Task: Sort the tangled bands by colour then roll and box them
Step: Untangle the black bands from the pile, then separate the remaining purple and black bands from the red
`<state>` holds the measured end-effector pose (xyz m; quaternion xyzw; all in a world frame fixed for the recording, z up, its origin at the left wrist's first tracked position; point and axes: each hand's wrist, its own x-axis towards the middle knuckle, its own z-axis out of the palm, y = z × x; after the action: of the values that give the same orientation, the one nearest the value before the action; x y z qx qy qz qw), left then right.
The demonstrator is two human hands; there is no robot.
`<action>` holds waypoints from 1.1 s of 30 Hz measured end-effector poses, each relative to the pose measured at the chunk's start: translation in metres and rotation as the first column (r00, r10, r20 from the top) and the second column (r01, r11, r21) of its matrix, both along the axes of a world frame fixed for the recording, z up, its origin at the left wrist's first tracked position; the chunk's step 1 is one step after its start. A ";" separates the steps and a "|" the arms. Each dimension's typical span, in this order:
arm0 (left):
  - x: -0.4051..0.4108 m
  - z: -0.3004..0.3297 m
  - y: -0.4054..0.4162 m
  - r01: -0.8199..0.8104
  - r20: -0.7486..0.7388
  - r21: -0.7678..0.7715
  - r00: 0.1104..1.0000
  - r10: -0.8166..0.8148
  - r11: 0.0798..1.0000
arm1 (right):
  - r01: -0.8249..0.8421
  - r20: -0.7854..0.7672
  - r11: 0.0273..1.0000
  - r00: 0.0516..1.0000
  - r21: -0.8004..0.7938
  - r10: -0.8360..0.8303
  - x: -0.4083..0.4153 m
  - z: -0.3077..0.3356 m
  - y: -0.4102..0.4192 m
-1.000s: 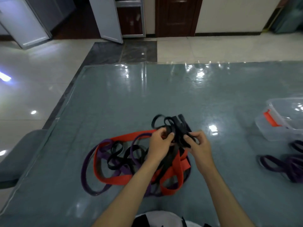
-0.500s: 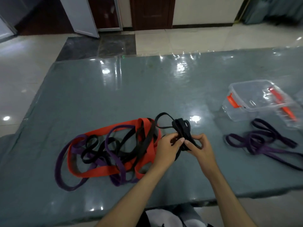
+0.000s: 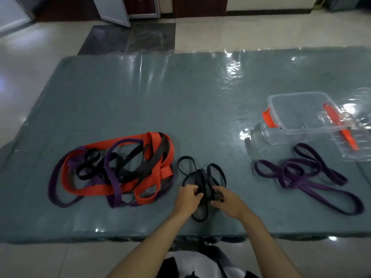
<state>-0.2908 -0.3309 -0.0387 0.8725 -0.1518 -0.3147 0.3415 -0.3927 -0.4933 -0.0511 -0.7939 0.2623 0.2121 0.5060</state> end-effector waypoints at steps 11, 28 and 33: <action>0.017 0.035 0.031 0.030 0.408 0.369 0.893 -0.191 0.929 | 0.104 0.327 0.910 0.944 -0.400 0.035 0.061 0.044 -0.004; 0.100 0.016 0.148 -0.083 0.194 0.438 0.981 -0.004 0.895 | -0.409 0.136 0.893 0.889 -0.187 0.436 0.158 0.035 0.095; 0.117 0.010 0.164 -0.070 0.175 0.345 0.984 0.009 0.936 | -0.309 0.110 0.914 0.932 -0.262 0.346 0.168 0.024 0.118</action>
<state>-0.1742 -0.1668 -0.0286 0.9459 -0.1045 -0.2537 0.1729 -0.2245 -0.3750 -0.0275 -0.8959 0.1091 0.1989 0.3819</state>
